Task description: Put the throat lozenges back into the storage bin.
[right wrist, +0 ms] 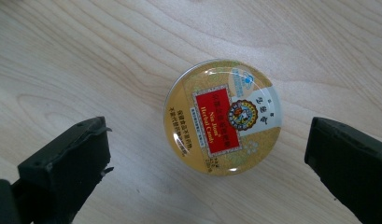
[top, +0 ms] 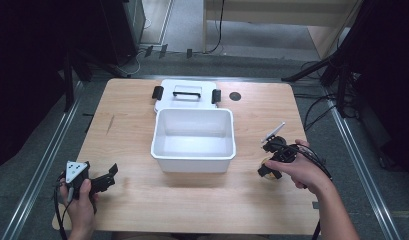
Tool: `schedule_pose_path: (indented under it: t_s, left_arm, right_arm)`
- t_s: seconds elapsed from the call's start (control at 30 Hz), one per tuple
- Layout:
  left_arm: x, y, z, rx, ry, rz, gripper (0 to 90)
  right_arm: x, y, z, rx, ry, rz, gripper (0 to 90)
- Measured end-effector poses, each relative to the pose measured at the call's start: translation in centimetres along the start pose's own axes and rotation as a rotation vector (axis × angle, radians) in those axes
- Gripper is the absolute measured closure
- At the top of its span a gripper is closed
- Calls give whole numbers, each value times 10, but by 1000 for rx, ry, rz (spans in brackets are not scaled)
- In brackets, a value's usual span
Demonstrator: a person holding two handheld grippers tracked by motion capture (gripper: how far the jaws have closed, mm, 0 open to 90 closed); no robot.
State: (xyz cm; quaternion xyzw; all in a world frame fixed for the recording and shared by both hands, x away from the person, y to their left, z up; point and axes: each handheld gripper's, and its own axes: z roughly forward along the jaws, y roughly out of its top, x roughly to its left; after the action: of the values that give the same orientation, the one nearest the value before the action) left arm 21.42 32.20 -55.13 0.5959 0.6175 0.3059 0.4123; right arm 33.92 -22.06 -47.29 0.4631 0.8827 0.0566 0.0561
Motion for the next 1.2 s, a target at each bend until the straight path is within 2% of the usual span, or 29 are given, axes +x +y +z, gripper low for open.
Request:
schedule_pose_path:
  t_s: [0.27, 0.43, 0.5, 0.57, 0.63, 0.77, 0.83, 1.2]
  left_arm:
    - [0, 0, 0, 2, -1, -1, 0]
    - [1, 0, 0, 2, -3, -4, 0]
    - [1, 0, 0, 4, -4, -3, 0]
    - [1, 0, 0, 3, -4, -4, 0]
    - [1, 0, 0, 3, -4, -4, 0]
    - [1, 0, 0, 4, -4, -5, 0]
    - [1, 0, 0, 5, -4, -4, 0]
    - [1, 0, 1, 5, -2, -2, 0]
  right_arm:
    - [-5, 8, 16, 62, -21, 38, 2]
    - [-5, 10, 22, 74, -23, 45, 5]
    - [-5, 11, 25, 82, -21, 62, 13]
    - [-6, 12, 29, 83, -26, 63, 47]
    - [-7, 12, 33, 91, -26, 86, 108]
    - [-8, 11, 37, 102, -34, 98, 145]
    - [-8, 9, 38, 107, -29, 101, 198]
    - [-15, 7, 33, 87, -4, 125, 204]
